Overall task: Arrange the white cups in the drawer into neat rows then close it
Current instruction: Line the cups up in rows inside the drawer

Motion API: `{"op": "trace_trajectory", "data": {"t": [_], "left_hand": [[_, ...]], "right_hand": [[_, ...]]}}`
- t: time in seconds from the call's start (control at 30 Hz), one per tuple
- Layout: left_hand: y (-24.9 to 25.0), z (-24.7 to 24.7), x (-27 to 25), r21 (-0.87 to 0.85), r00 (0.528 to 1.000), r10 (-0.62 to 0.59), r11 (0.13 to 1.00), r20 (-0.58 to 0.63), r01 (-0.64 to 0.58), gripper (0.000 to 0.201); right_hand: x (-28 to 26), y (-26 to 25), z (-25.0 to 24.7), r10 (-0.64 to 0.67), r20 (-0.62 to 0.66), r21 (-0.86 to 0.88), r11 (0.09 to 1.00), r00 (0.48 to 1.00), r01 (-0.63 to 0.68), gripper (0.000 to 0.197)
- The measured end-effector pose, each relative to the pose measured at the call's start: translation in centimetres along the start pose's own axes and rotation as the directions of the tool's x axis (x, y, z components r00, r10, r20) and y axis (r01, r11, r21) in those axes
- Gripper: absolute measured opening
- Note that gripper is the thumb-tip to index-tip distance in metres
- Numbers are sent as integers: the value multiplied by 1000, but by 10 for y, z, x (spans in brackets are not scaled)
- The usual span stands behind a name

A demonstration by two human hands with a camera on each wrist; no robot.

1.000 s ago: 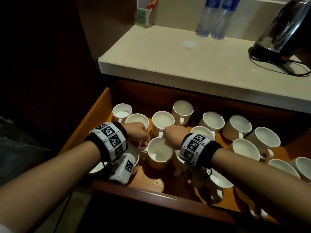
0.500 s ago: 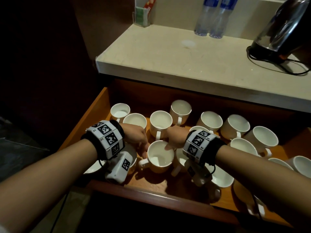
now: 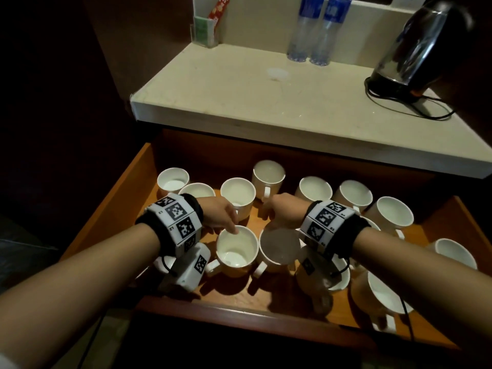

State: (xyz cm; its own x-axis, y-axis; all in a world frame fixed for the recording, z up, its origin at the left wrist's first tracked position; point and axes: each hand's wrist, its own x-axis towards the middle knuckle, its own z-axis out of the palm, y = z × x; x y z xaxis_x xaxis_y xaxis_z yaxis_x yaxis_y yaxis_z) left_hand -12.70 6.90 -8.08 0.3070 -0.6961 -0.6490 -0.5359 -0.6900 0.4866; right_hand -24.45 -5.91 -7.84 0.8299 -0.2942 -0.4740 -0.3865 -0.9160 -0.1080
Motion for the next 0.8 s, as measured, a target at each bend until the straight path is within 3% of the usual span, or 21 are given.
{"op": "trace_trajectory", "data": {"t": [0.2,0.43,0.63,0.8], "left_hand": [[-1,8,2,87,999,-12,996,-51,16,31],[-9,6,0,93,991,-64,993,-119,76,25],[-11,7,-1,150,990,-48,986,-135,68,21],[-13,-3,-6,57,995,-68,996,-68,71,24]], "right_hand": [[-11,-4,9,-52,-63,-185,982,997,40,28],[-1,-10,18,-96,-50,70,993,994,100,25],[-1,-2,18,-77,-43,53,995,996,79,26],[-3,-7,10,-90,37,46,995,995,88,30]]}}
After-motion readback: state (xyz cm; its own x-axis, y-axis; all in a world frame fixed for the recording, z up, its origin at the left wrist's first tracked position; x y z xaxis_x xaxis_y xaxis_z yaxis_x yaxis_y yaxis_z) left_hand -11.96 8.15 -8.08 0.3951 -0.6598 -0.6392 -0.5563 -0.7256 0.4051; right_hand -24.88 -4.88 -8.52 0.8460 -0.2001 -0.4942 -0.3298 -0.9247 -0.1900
